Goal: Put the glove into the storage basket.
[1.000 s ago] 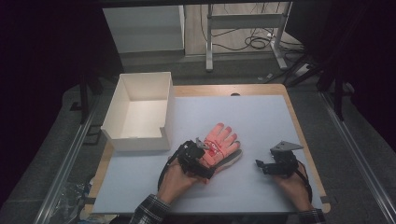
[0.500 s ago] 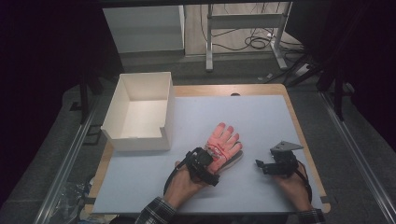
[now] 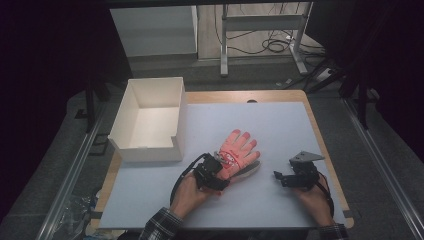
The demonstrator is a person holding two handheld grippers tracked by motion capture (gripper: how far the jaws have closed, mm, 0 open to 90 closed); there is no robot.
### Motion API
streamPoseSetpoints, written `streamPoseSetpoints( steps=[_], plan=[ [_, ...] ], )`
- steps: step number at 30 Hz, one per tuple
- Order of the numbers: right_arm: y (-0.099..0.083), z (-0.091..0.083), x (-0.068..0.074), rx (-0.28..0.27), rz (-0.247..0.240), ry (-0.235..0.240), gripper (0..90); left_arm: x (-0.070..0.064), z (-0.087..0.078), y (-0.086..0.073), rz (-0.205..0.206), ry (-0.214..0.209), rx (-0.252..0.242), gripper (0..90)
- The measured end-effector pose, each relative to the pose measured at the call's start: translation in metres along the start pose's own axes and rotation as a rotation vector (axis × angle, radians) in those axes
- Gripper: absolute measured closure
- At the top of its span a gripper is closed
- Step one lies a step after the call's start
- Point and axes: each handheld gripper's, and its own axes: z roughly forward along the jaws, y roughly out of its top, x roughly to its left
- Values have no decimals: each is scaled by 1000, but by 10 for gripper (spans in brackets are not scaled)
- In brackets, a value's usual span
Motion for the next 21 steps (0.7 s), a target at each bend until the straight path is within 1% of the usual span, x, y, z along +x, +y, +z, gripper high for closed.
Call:
streamPoseSetpoints(
  steps=[2, 3, 5, 8, 11, 13, 14, 15, 21],
  plan=[
    [0, 0, 0, -1, -1, 0, 205, 1, -2, 0, -1, -3, -3, 498],
    [0, 0, 0, 0, 0, 0, 205, 2, -4, 0, 1, 4, -6, 504],
    [0, 0, 0, 0, 0, 0, 205, 3, -8, 0, 4, 32, -6, 508],
    [0, 0, 0, 0, 0, 0, 205, 8, -15, 0, -12, 27, -20, 508],
    [0, 0, 0, -1, 0, 0, 205, 12, -24, 3, -18, 41, -35, 507],
    [0, 0, 0, -1, 0, 0, 205, 13, -30, 6, -20, 46, -40, 506],
    [0, 0, 0, -1, 0, 0, 205, 14, -35, 9, -18, 56, -43, 505],
    [0, 0, 0, -1, 0, 0, 205, 14, -35, 9, -18, 56, -43, 505],
    [0, 0, 0, 0, 2, 0, 205, 21, -49, 21, -14, 88, -53, 503]
  ],
)
